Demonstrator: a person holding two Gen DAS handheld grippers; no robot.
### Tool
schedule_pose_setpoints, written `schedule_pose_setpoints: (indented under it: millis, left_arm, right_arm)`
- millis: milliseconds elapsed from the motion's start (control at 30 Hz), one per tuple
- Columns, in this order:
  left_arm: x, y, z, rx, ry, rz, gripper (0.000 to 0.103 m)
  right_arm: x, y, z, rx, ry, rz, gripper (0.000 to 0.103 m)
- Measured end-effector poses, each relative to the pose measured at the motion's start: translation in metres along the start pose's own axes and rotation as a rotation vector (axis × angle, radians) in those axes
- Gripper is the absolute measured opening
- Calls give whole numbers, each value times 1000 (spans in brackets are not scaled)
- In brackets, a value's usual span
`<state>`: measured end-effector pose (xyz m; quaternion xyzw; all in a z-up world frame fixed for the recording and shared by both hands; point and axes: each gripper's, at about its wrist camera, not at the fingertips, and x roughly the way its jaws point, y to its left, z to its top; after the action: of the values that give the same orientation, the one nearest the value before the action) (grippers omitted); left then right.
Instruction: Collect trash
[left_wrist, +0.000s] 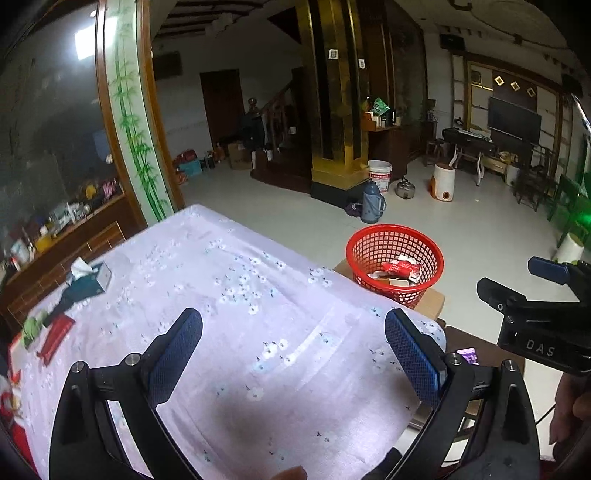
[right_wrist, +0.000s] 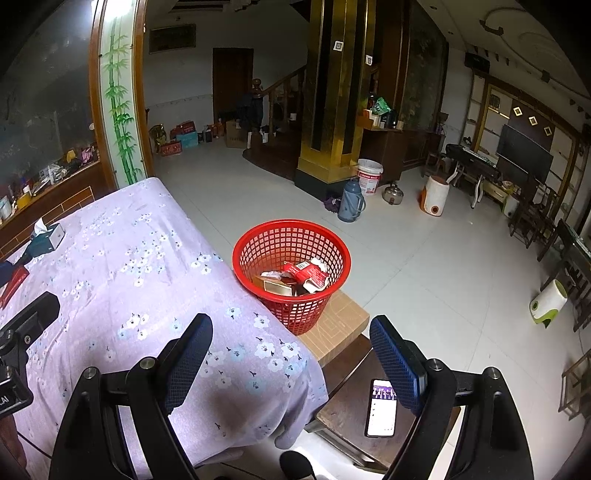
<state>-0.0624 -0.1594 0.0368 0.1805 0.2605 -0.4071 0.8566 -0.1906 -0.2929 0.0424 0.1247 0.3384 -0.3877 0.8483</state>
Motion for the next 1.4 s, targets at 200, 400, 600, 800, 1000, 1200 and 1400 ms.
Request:
schedule_pose_setpoints:
  millis: [200, 400, 600, 800, 1000, 1200, 1400]
  left_arm:
    - [-1, 4, -1, -13, 4, -17, 98]
    - [-2, 0, -3, -12, -1, -35, 98]
    - [-3, 0, -2, -13, -5, -35, 98]
    - [-4, 0, 0, -8, -3, -27, 98]
    - [-4, -1, 1, -8, 0, -33, 98]
    - [-4, -1, 1, -7, 0, -33, 98]
    - [-2, -4, 0, -6, 2, -37, 98]
  right_arm:
    - [-1, 0, 1, -3, -2, 0, 90]
    - [-1, 0, 2, -1, -3, -3, 90]
    - [-1, 0, 2, 0, -4, -5, 90]
    - [-1, -1, 2, 3, 3, -3, 90]
    - [-1, -3, 1, 0, 6, -4, 90]
    - [-1, -3, 1, 3, 7, -3, 90]
    - [0, -4, 0, 1, 9, -5, 90]
